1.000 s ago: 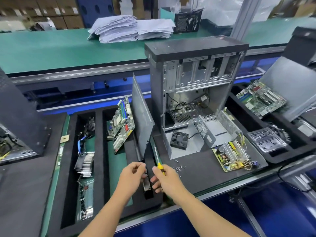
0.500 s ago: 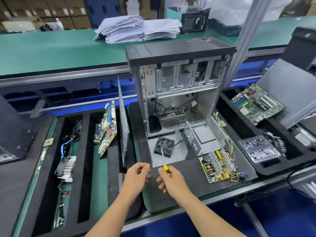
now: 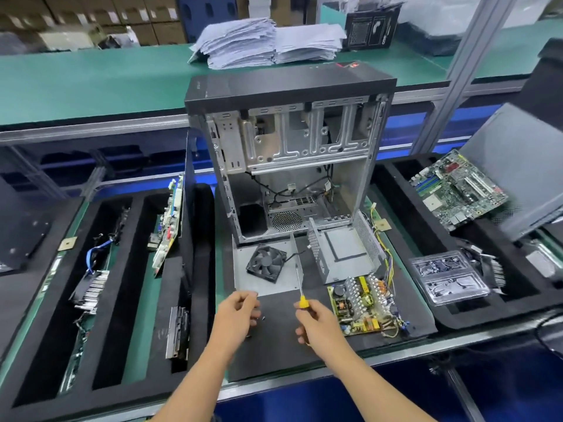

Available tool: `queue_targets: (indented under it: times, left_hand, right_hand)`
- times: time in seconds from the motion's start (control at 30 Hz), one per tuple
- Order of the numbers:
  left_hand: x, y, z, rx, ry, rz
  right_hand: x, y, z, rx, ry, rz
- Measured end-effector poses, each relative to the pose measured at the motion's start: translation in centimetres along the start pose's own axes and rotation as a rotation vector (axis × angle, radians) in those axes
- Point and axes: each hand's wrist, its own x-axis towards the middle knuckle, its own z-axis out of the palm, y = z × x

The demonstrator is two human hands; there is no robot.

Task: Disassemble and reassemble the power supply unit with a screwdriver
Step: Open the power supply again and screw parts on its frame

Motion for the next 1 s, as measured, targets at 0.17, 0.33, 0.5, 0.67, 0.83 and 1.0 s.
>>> queue_targets:
  times: [0.17,0.33,0.5,0.67,0.83,1.0]
  left_hand:
    - [-0.6,-0.8,-0.6,-0.011,0.052,-0.014]
    - [-1.0,-1.8,-1.2,-0.005,0.111,-0.025]
    - [-1.1,-2.5,-1.8,0.003,0.144,-0.035]
    - [-1.2,-3.0,-2.3,0.012,0.16,-0.03]
    - [-1.1,-3.3,-3.1,-0.014,0.183,-0.04]
    - [-1.2,-3.6,-4.6,-0.037,0.216,-0.038]
  right_hand:
    - [-0.2,1.1,0.9,0.038,-0.054,0.005]
    - [-0.5,1.7,1.7,0.041,-0.098,0.003]
    - [-0.5,2.1,2.3,0.002,-0.131,0.0]
    - [-0.5,2.4,2.5,-0.206,-0.167,-0.074]
    - [-0.9,2.4,4.0,-0.313,-0.225,-0.143]
    - [-1.4,2.4,5.7,-0.339,-0.274,-0.152]
